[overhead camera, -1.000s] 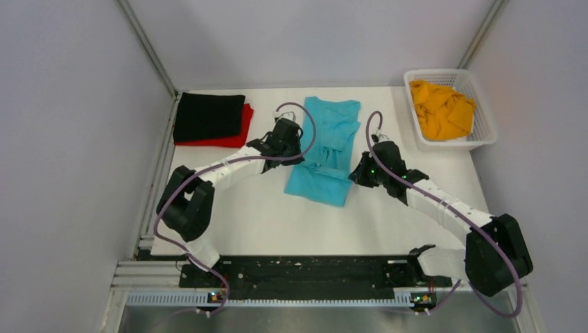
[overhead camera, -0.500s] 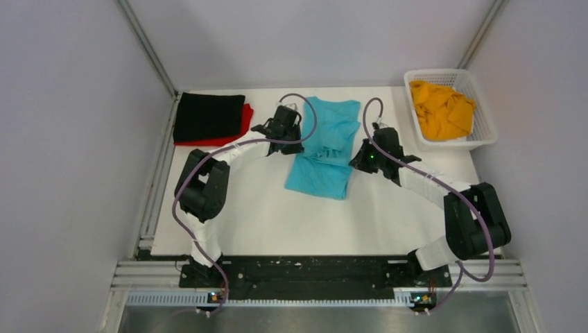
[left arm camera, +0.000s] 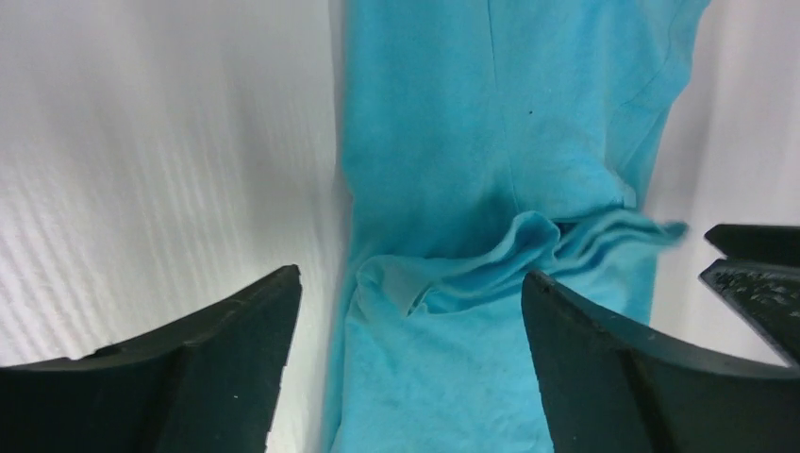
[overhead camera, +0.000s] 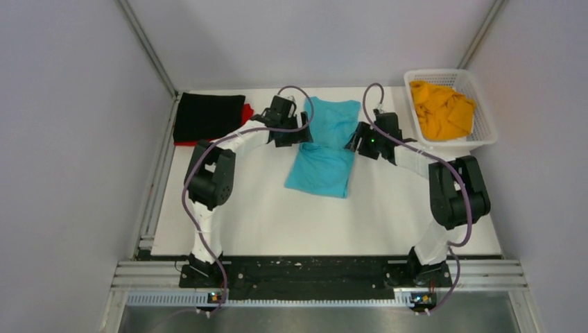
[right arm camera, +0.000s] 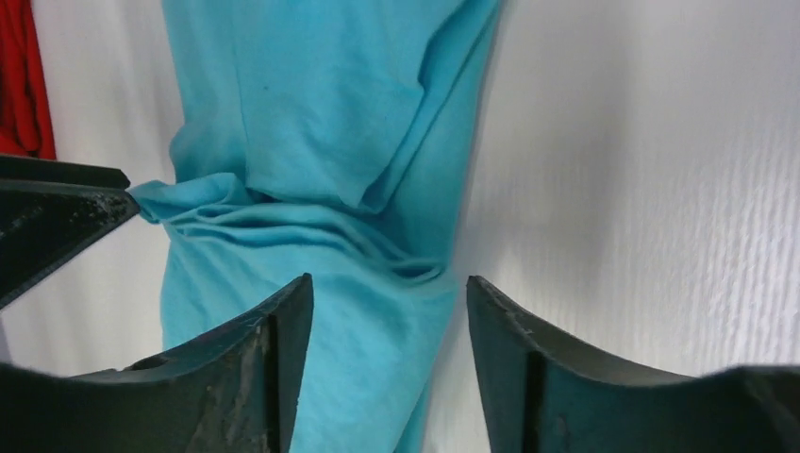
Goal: Fold and stack the t-shirts
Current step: Fold the folded rectangular tshirt in 1/3 of the way
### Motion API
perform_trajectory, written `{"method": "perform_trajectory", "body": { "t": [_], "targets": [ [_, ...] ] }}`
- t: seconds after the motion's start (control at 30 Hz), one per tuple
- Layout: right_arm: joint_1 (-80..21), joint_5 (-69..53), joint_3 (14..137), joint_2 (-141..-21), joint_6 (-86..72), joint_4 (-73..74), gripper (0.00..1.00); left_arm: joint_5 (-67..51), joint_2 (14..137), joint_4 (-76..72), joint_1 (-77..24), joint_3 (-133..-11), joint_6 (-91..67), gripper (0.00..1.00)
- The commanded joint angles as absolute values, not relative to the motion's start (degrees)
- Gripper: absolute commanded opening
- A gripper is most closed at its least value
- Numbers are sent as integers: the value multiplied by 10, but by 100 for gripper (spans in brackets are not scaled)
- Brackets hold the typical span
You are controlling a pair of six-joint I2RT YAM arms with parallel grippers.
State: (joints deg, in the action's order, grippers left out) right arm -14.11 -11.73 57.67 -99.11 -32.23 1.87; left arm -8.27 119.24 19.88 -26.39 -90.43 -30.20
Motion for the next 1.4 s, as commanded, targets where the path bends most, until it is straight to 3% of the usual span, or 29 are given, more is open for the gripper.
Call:
{"method": "perform_trajectory", "body": {
  "t": [0.0,0.07,0.1,0.37,0.57,0.7,0.93,1.1,1.37],
  "targets": [
    [-135,-129,603,-951,-300,14,76,-85,1130,199,-249,-913,-297,98],
    [-135,-118,572,-914,-294,18,95,-79,1082,178,-250,-861,-298,99],
    [-135,-114,555,-892,-292,20,99,-76,1057,167,-249,-831,-301,99],
    [-136,-236,390,-737,-298,4,99,-124,912,124,-251,-601,-355,99],
    [-161,-289,393,-715,-271,-42,99,-129,851,119,-257,-498,-378,99],
    [-241,-288,467,-802,-253,-65,99,-125,814,105,-257,-438,-399,99],
    [-276,-325,626,-1029,-304,-131,99,-106,757,101,-257,-385,-411,99],
    [-275,-338,788,-1175,-293,-72,99,-88,751,114,-256,-377,-412,99],
    [-262,-252,983,-1309,-276,14,99,-94,779,96,-256,-395,-414,99]
  ]
}}
